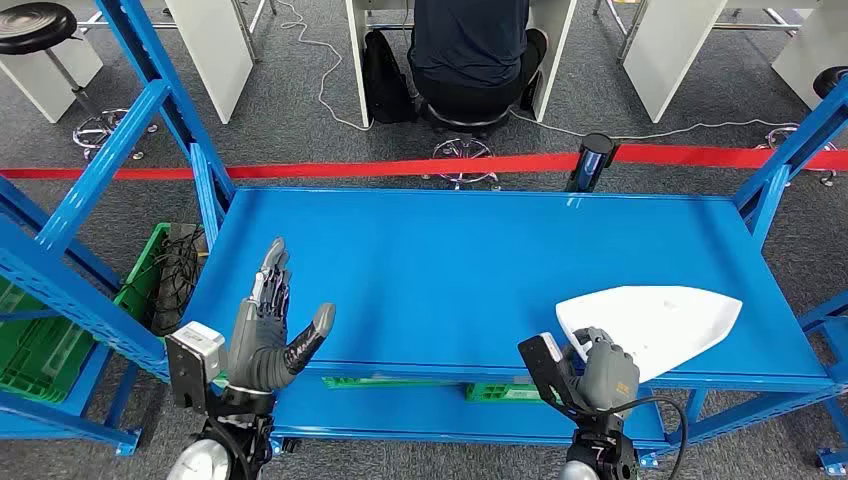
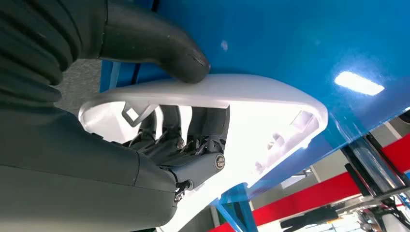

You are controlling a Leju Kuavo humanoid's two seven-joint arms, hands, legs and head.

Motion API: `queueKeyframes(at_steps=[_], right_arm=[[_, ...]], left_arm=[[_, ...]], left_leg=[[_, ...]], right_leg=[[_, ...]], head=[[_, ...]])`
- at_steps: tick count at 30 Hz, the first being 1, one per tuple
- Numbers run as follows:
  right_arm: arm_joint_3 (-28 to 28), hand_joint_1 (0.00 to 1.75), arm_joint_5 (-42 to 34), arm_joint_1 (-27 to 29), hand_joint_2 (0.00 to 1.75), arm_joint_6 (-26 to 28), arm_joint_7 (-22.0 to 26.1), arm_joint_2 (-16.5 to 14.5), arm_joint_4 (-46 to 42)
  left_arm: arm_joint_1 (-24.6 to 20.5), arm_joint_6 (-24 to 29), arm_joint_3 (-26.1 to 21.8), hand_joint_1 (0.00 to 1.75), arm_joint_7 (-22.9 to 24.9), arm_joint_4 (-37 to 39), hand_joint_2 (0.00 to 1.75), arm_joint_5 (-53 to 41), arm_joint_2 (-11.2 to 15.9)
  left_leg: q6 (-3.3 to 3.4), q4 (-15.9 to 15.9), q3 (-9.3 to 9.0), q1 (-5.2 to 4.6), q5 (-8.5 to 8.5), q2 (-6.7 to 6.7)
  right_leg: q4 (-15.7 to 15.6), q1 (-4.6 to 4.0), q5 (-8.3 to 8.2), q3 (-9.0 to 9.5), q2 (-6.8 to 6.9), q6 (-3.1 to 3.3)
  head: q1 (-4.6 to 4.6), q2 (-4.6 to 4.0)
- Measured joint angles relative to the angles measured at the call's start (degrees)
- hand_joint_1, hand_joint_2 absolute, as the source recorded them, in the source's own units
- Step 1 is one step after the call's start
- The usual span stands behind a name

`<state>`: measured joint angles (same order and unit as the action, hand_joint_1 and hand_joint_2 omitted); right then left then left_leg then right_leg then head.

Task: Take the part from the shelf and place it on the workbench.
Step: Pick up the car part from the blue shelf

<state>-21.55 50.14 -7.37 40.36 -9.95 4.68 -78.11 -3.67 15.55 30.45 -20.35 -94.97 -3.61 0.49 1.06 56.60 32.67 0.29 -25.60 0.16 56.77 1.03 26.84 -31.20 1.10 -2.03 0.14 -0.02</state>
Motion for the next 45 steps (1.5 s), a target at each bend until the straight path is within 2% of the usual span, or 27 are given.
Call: queueKeyframes(at_steps=[12, 20, 26, 32, 39, 43, 45], right_arm=[[1.39, 1.75, -1.68, -0.01, 1.75, 0.01, 0.97, -0.84, 0.21], [3.64, 1.75, -2.45, 1.52, 1.75, 0.02, 5.51, -2.17, -1.17], [5.04, 1.75, -3.44, 4.47, 1.75, 0.01, 8.07, -3.45, -6.67], [4.39, 1.75, 2.32, 8.05, 1.75, -0.02, 5.04, -3.6, -17.07], [-0.15, 1.75, 10.0, 9.85, 1.75, -0.08, -0.92, -2.31, -30.8], [-2.09, 1.75, 10.33, 10.27, 1.75, -0.17, -1.11, -1.4, -35.58], [-2.92, 1.75, 10.22, 10.55, 1.75, -0.22, -0.69, -1.03, -37.55]], left_arm=[[0.04, 0.03, 0.0, 0.0, 0.1, 0.0, 1.75, 0.11, 0.02], [0.56, 0.5, 0.0, 0.0, 0.17, -0.01, 1.75, 0.66, 0.1], [1.08, 1.71, 0.0, 0.0, 0.27, -0.09, 1.75, 0.79, 0.27], [2.36, 3.44, -0.09, 0.0, -0.28, -1.01, 1.75, 1.72, 0.64], [3.79, 3.61, -0.24, 0.0, -2.44, -2.42, 1.75, 4.64, 1.33], [4.02, 3.43, -0.29, 0.0, -2.99, -2.97, 0.0, 5.21, 1.62], [4.11, 3.35, -0.35, 0.0, -3.13, -3.21, 0.0, 5.33, 1.74]], left_leg=[[0.01, 0.0, -0.03, 0.0, 0.01, -0.01], [0.01, 0.0, -0.02, 0.0, 0.01, -0.01], [0.01, 0.0, -0.01, 0.0, 0.01, -0.02], [0.01, 0.0, 0.02, 0.0, 0.01, -0.02], [0.0, -0.01, 0.04, 0.0, 0.0, -0.02], [0.0, -0.01, 0.05, 0.0, 0.0, -0.02], [0.0, -0.01, 0.05, 0.0, 0.01, -0.02]], right_leg=[[0.0, 0.0, -0.01, 0.05, 0.0, 0.0], [0.0, 0.0, 0.0, 0.05, 0.0, 0.0], [0.0, 0.0, 0.0, 0.04, 0.0, 0.0], [0.0, 0.0, 0.0, 0.02, 0.0, 0.0], [0.0, 0.0, 0.01, -0.01, 0.0, 0.0], [0.0, 0.0, 0.01, 0.0, 0.0, 0.0], [0.0, 0.0, 0.01, 0.0, 0.0, 0.0]], head=[[-0.01, 0.0], [0.01, 0.0], [-0.03, 0.01], [-0.01, 0.0], [-0.02, 0.0], [0.01, 0.0], [0.02, 0.01]])
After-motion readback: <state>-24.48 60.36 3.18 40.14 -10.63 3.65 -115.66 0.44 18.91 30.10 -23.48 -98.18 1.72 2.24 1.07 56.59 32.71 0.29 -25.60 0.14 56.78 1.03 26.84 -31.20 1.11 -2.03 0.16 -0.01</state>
